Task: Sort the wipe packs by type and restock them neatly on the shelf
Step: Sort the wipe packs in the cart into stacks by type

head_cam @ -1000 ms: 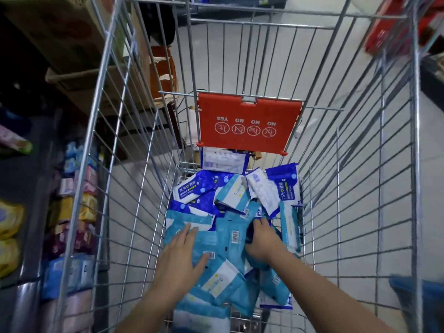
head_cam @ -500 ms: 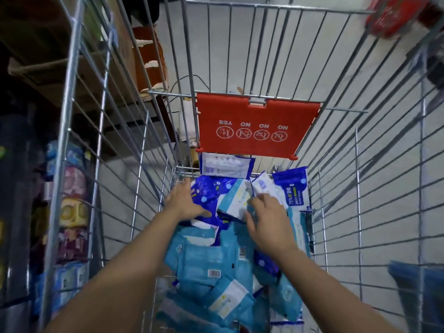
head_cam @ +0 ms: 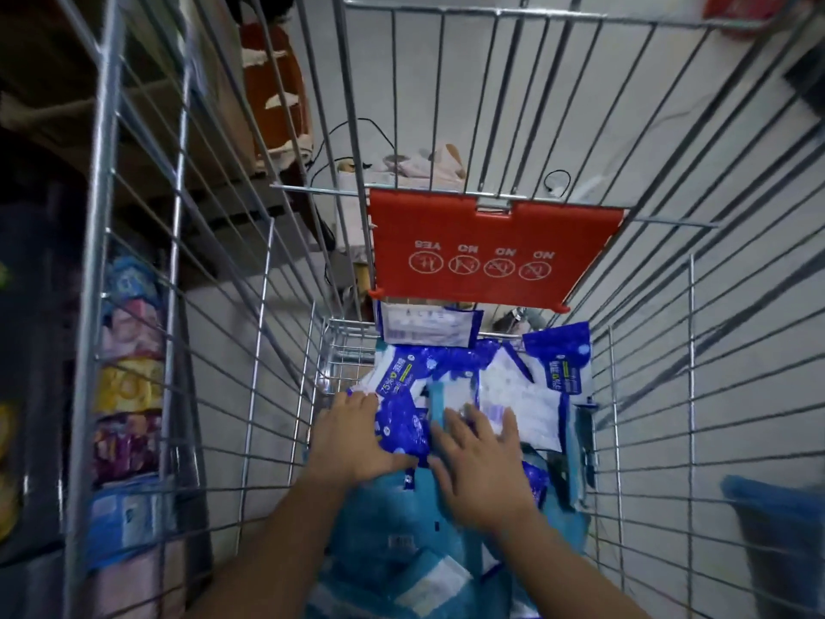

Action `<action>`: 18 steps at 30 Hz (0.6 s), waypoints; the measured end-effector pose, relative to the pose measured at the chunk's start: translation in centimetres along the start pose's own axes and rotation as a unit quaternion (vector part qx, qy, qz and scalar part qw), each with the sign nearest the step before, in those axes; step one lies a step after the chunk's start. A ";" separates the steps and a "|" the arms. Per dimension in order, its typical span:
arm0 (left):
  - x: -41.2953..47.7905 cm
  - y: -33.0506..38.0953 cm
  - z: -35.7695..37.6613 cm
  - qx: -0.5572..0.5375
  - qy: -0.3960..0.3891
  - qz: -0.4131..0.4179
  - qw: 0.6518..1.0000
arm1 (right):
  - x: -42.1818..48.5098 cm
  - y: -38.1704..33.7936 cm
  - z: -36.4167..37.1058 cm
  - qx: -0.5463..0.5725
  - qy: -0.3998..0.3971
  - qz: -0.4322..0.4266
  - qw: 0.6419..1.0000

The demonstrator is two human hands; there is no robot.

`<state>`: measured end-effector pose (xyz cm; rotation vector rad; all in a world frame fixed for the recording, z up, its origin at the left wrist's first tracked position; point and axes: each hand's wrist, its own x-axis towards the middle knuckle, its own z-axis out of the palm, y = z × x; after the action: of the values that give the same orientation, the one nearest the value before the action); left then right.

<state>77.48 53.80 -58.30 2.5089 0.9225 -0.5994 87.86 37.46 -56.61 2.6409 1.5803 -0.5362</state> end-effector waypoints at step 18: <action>6.9 1.6 -1.4 -0.413 -0.086 -0.175 0.890 | 6.1 6.4 -0.8 0.481 -0.091 0.390 0.780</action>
<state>83.65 56.92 -60.34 1.5216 1.2407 -0.3965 96.24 39.67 -58.75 3.2844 -0.0717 -1.7536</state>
